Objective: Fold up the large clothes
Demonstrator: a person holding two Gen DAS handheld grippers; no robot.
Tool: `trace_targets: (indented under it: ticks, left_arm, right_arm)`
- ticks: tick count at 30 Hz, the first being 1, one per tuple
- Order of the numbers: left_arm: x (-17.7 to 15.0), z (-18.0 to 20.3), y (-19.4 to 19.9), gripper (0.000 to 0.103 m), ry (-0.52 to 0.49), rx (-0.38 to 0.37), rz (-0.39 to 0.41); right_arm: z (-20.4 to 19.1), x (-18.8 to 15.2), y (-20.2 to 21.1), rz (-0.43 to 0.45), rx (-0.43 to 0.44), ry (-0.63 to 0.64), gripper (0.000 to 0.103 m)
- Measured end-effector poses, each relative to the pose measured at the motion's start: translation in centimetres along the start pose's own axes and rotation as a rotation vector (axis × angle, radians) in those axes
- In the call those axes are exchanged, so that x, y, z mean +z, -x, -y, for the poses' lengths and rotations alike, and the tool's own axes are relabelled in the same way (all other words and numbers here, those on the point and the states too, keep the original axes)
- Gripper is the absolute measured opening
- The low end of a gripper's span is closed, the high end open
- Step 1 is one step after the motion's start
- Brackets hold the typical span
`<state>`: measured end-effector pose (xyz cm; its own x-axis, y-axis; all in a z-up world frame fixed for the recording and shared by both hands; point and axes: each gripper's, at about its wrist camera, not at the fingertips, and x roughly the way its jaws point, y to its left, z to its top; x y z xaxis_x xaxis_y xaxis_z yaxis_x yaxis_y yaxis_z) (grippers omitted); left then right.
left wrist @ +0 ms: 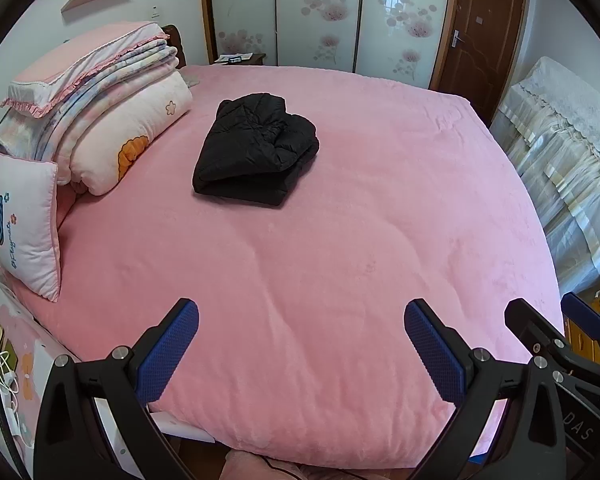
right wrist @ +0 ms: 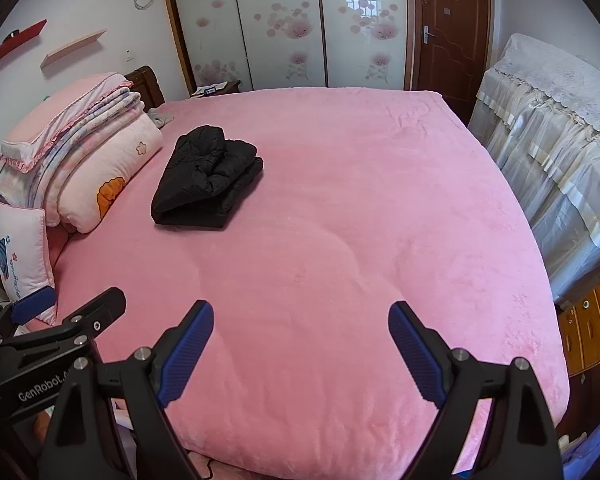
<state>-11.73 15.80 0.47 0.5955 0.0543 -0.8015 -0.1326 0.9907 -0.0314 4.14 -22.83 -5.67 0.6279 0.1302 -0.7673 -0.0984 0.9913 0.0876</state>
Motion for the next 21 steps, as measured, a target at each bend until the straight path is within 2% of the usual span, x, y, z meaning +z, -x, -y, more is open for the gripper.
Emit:
trace_targets:
  ticks: [21]
  left_arm:
    - [0.0,1.4,-0.7,0.102,-0.02,-0.01,-0.027]
  right_arm:
    - [0.6,-0.4,-0.2,-0.01,-0.016,-0.006,0.09]
